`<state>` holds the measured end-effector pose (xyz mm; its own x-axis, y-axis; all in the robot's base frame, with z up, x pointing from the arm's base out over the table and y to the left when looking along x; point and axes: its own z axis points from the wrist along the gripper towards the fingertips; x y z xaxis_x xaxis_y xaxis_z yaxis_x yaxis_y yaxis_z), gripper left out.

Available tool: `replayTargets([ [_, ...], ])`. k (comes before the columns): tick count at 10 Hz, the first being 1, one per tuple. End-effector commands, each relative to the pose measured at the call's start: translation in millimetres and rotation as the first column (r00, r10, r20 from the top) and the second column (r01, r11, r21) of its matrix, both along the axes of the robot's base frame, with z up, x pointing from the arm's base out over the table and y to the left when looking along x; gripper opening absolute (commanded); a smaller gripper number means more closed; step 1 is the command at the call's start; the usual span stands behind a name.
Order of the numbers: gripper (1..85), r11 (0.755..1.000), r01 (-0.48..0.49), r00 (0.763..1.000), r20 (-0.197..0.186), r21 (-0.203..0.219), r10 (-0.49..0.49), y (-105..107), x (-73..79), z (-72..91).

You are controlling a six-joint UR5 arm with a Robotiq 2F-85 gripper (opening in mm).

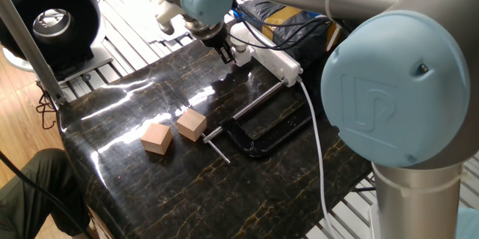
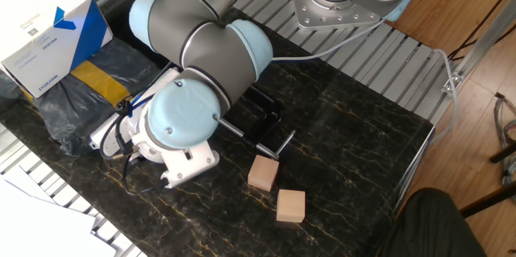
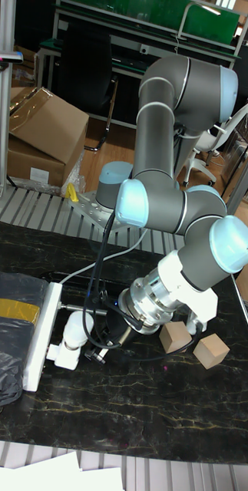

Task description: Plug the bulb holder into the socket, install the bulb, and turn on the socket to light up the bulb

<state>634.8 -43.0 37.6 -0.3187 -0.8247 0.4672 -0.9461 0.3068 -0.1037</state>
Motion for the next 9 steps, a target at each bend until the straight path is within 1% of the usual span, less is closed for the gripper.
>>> replayTargets([
  [1, 1.0, 1.000, 0.009, 1.000, -0.030, -0.001, -0.009, -3.4, -9.1, 5.7],
  [3, 1.0, 1.000, 0.002, 1.000, -0.014, -0.015, -0.002, -6.6, -5.1, 6.5],
  [4, 1.0, 1.000, -0.006, 1.000, 0.001, -0.026, 0.006, -9.3, -0.5, 7.7],
  [5, 1.0, 1.000, -0.008, 1.000, 0.014, -0.019, 0.008, -6.7, 3.8, 7.1],
  [7, 1.0, 1.000, -0.007, 1.000, 0.025, -0.013, 0.007, -1.6, 8.7, 7.3],
  [9, 1.0, 1.000, -0.005, 1.000, 0.031, 0.007, 0.005, -2.9, 6.5, 2.3],
])
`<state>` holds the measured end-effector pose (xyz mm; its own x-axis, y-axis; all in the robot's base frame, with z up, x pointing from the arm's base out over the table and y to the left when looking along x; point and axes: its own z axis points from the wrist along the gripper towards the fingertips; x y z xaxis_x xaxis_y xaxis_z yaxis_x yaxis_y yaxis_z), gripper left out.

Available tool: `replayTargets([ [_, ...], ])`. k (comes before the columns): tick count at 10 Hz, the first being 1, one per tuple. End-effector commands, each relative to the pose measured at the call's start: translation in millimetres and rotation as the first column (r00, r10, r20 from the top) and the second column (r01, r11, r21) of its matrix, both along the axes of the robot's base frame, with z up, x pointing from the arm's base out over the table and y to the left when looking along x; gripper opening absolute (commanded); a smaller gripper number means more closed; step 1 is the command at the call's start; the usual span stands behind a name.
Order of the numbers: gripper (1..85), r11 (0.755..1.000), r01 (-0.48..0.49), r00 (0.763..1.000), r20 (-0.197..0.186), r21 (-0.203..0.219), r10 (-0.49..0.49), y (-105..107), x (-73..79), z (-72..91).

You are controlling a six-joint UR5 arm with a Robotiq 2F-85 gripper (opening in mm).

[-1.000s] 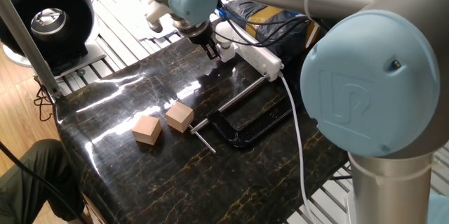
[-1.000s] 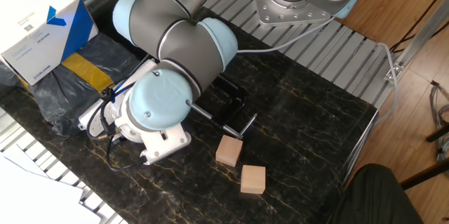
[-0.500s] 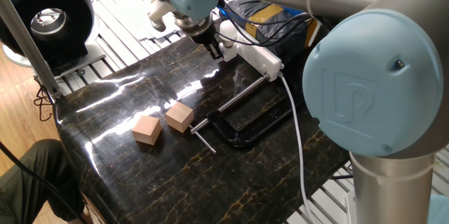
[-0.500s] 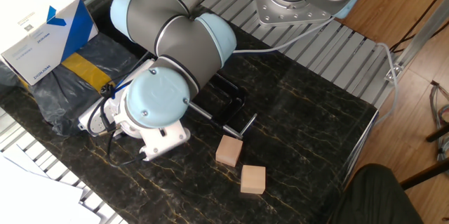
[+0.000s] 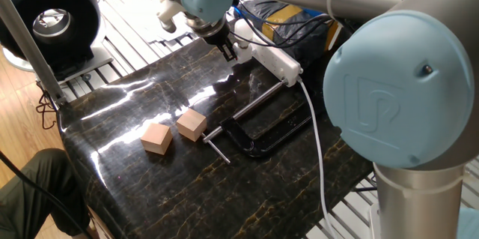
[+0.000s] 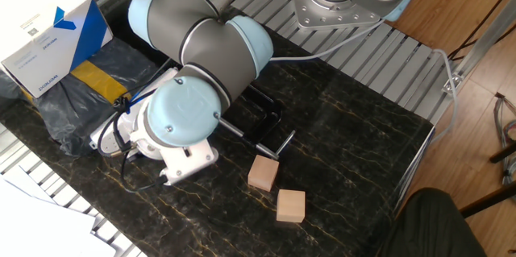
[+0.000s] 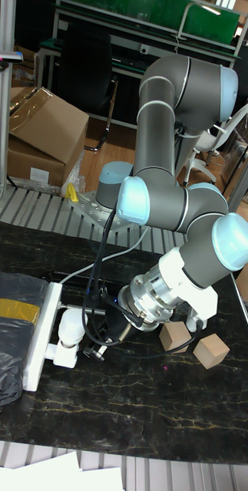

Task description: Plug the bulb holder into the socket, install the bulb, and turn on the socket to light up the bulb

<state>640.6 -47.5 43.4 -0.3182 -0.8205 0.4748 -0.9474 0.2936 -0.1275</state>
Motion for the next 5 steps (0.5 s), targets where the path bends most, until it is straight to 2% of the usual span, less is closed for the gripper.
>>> replayTargets([
  [1, 1.0, 1.000, 0.007, 1.000, 0.011, 0.029, -0.007, 2.2, 0.4, -2.4],
  [3, 1.0, 0.998, 0.024, 1.000, 0.011, 0.058, -0.024, 9.2, -1.2, -1.9],
  [5, 1.0, 0.997, 0.033, 0.999, -0.004, 0.075, -0.033, 14.9, -4.6, 7.7],
])
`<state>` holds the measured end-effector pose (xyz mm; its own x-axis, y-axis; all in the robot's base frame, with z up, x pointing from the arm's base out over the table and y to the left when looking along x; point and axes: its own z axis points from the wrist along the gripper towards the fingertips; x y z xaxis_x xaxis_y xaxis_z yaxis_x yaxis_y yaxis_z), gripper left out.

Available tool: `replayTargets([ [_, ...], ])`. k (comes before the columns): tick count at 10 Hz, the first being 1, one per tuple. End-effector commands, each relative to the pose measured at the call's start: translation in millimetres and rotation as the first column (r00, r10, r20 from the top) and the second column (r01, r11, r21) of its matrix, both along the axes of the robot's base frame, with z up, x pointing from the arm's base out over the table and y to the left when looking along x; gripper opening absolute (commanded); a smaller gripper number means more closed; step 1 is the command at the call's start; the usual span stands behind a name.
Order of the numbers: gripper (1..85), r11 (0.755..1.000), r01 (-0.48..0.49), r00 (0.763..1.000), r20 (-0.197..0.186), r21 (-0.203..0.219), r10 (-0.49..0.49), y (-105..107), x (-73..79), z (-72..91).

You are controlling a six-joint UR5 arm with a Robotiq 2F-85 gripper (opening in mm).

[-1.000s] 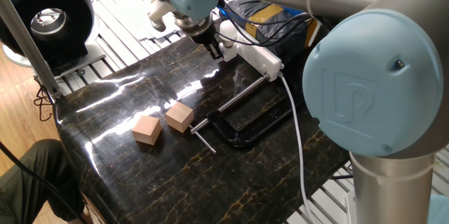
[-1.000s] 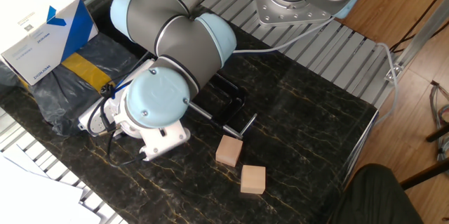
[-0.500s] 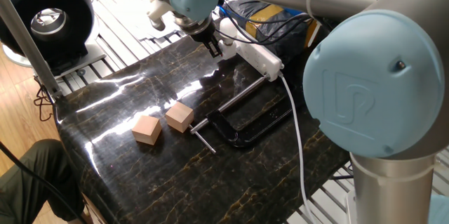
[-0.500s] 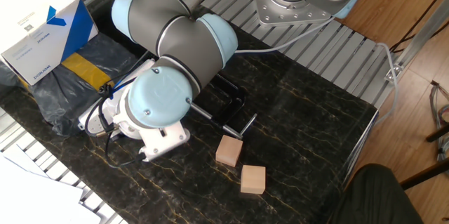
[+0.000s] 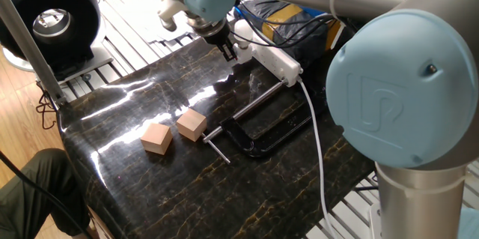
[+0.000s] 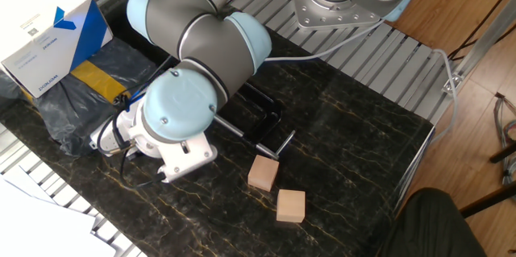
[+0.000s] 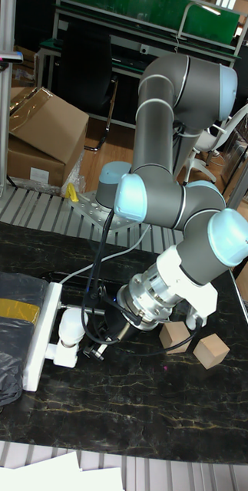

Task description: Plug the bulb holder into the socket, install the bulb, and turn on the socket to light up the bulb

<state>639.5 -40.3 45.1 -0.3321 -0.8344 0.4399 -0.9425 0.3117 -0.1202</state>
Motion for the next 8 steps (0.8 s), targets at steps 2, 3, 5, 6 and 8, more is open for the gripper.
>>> replayTargets([
  [2, 1.0, 0.997, 0.023, 1.000, 0.001, 0.072, -0.023, 19.8, 0.2, 12.9],
  [3, 1.0, 0.996, 0.021, 1.000, 0.013, 0.089, -0.022, 25.8, 4.5, 12.1],
  [5, 1.0, 0.994, 0.027, 0.999, 0.014, 0.110, -0.029, 33.2, 5.3, 11.0],
  [6, 1.0, 0.992, 0.029, 0.999, 0.014, 0.119, -0.030, 35.4, 5.3, 10.2],
  [8, 1.0, 0.991, 0.033, 0.999, 0.010, 0.133, -0.035, 38.9, 4.1, 10.2],
])
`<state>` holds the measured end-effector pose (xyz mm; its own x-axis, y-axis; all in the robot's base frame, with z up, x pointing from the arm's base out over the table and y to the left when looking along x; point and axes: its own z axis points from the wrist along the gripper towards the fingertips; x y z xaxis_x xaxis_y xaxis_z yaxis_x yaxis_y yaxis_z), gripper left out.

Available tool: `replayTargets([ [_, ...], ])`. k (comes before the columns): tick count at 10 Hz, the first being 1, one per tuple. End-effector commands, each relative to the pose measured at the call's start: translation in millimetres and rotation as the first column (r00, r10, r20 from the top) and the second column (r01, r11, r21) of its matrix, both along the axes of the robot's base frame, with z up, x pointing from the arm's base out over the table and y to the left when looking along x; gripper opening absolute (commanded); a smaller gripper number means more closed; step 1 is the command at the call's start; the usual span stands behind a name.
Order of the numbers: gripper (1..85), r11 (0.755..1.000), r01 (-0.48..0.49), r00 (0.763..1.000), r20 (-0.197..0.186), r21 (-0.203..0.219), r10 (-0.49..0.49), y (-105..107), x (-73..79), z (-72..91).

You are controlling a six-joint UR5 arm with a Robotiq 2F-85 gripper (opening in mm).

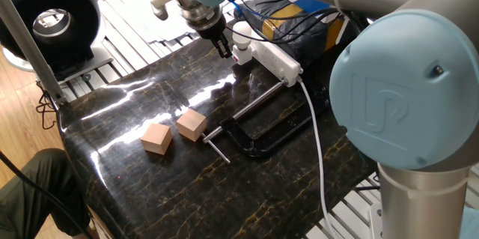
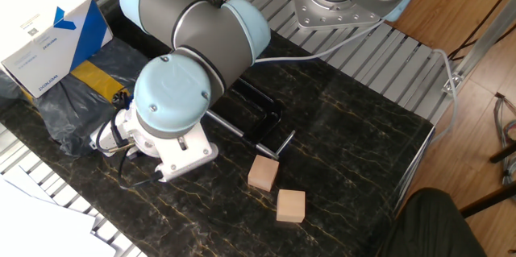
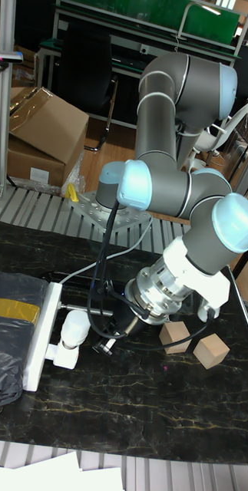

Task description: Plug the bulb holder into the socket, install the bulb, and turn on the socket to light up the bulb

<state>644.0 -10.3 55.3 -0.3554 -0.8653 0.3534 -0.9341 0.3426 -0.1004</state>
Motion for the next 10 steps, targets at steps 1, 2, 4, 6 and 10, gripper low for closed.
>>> replayTargets([
  [1, 1.0, 0.999, 0.016, 1.000, -0.006, 0.050, -0.016, 12.7, -2.3, 3.3],
  [2, 1.0, 0.999, 0.014, 1.000, -0.002, 0.052, -0.014, 14.4, -1.8, 14.0],
  [4, 1.0, 0.998, 0.010, 1.000, 0.006, 0.069, -0.010, 19.5, -1.3, 32.5],
  [6, 1.0, 0.992, -0.027, 0.999, 0.028, 0.119, 0.024, 25.9, 7.3, 48.1],
  [10, 5.0, 0.986, -0.078, 0.996, 0.043, 0.150, 0.072, 22.0, 11.9, 84.8],
])
